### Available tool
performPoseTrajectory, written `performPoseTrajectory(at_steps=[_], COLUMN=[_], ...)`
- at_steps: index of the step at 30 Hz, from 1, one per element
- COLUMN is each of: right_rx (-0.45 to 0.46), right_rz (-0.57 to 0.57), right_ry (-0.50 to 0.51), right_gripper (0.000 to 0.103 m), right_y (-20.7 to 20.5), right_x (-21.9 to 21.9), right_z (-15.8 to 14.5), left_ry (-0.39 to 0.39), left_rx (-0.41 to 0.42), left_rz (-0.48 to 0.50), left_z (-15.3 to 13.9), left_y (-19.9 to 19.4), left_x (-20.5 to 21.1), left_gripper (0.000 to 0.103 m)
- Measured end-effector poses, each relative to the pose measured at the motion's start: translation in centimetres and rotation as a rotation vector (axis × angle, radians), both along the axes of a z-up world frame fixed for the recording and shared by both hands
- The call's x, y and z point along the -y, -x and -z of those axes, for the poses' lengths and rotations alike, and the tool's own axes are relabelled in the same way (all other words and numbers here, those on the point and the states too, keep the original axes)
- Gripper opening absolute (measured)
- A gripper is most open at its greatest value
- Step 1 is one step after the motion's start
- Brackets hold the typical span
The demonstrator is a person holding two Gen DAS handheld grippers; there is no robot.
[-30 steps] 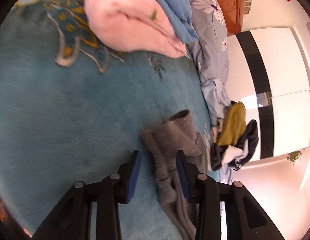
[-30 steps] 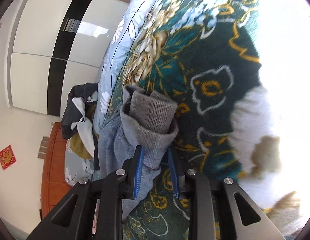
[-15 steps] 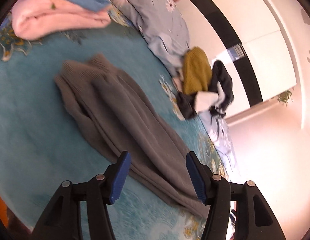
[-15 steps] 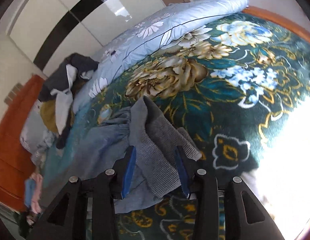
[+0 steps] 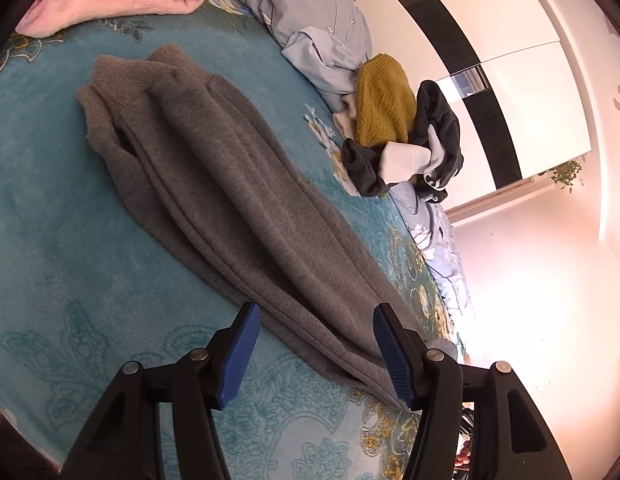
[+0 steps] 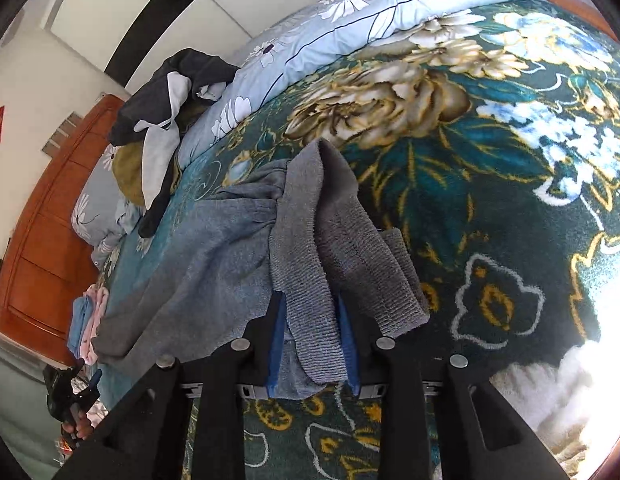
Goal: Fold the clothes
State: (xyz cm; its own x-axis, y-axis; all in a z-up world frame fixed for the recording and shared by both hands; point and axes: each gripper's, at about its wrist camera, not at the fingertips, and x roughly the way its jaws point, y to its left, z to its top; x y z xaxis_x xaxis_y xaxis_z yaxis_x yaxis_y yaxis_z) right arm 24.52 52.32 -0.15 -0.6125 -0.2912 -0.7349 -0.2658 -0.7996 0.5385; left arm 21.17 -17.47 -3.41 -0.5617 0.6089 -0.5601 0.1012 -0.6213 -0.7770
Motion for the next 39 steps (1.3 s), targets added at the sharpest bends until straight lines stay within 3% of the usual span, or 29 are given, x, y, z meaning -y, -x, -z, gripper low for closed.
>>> performPoseTrajectory(at_steps=[2,5,8,12,17,22,25,30,32,34,39], right_rx=[0.005,-0.040,-0.111,0.001,-0.008,-0.029,-0.049,-0.160,-0.179,-0.161,-0.047], right_rz=[0.010,0.041,0.130,0.145,0.208,0.125,0.134,-0.076,-0.214,-0.361,-0.701], right_ry=[-0.029,-0.033,-0.057,-0.049,0.045,-0.038,-0.153,-0.210,-0.209,-0.212,-0.270], right_gripper=[0.011,0.003,0.003,0.003,0.004,0.007,0.007,0.007,0.019,0.024,0.024], right_y=[-0.1,-0.8,-2.5,-2.1,-3.4,-3.6,-3.9,0.9,4.6,8.4,15.7], right_x=[0.6,0.8,-0.8,-1.3,-2.5,-0.8,0.4,6.6,10.5,15.3,27.1], right_z=[-0.3,-1.8,-3.9,-0.8,1.2,-1.5,-4.5,-8.7,-9.1,-8.2,-3.3], left_ry=[-0.002,-0.004,0.002,-0.005,0.000,0.006,0.046,0.156,0.169,0.174,0.173], left_rx=[0.007,0.018,0.007,0.010,0.009,0.008,0.011,-0.001,0.023,0.046,0.069], left_rz=[0.008,0.014,0.014,-0.004,-0.030,-0.056,-0.071,-0.104,-0.123,-0.145,-0.162], left_z=[0.1,0.1,-0.1,-0.1,-0.2,-0.7,-1.4,-3.1,-2.9,-2.5,-1.3], left_y=[0.2,0.2,-0.2,-0.6,-1.0,-0.2,0.8,3.5,4.6,5.3,5.6], left_x=[-0.5,-0.8,-0.8,-0.1,1.3,2.8,4.0,5.5,6.2,6.8,7.6], left_gripper=[0.064,0.064,0.065,0.066,0.066,0.066,0.066,0.067,0.068,0.068,0.068])
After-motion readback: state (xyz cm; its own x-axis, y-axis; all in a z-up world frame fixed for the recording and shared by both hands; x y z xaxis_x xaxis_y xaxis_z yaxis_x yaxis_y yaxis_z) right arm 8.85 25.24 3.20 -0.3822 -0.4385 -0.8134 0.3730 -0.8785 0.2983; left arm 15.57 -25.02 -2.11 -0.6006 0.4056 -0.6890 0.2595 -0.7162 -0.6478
